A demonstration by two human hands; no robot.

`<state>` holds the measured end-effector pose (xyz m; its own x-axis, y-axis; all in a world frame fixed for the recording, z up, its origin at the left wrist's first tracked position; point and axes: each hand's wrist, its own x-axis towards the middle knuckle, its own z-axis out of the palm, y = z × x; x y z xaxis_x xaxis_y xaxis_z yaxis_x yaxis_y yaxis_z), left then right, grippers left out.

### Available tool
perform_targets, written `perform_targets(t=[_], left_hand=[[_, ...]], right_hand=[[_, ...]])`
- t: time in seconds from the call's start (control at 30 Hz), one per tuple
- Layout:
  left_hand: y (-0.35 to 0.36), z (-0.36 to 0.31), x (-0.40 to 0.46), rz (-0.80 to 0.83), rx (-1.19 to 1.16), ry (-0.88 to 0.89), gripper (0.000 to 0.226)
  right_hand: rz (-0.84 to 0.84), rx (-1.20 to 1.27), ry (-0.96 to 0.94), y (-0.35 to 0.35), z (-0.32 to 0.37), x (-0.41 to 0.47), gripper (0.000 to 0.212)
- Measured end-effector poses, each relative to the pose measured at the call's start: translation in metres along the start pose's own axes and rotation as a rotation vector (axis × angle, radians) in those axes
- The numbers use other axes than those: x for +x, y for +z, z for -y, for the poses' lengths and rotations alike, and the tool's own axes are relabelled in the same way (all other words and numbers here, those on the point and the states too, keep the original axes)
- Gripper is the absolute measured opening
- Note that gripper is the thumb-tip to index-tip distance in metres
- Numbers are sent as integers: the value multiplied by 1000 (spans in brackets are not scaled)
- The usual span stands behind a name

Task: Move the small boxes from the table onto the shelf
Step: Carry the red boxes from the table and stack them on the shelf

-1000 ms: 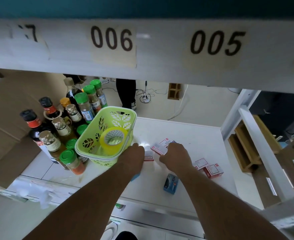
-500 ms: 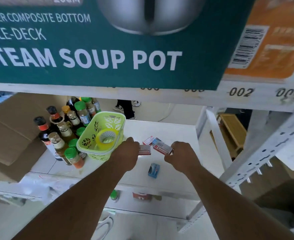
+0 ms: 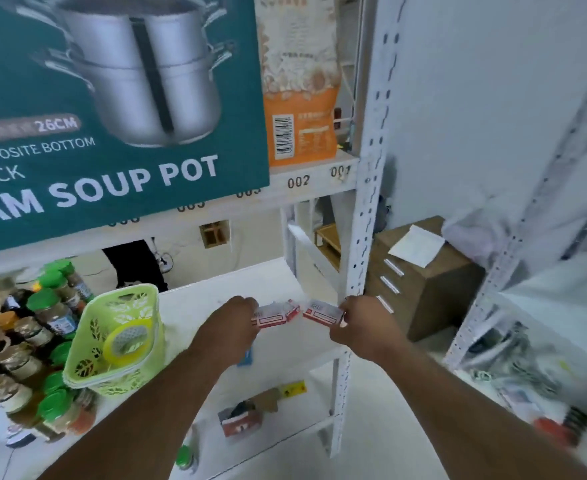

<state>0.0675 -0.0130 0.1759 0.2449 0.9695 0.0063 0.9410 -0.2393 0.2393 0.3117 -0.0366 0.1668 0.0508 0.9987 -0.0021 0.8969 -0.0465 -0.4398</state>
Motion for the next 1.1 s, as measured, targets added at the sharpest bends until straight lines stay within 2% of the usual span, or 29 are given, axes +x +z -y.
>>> perform_targets(t=[0.13,0.27,0.6,0.83,1.1], left_hand=[[-6,-42,-14,4,-47,141,31],[-13,-95,-24,-9,-80,305,36],[-20,-262,-32,15,-179,605,40],[-30,-401,-23,48,-300,834,40],[-54,-536,-2,15,-313,957,41]], right_hand=[[-16,43,129,-30,-23,-51,30],[-97,63,253,-69,-48,-102,21],[-340,-47,492,-182,-137,-219,19],[-446,-121,609,-265,-216,-282,18],[-556,-80,636,-359,-290,-312,26]])
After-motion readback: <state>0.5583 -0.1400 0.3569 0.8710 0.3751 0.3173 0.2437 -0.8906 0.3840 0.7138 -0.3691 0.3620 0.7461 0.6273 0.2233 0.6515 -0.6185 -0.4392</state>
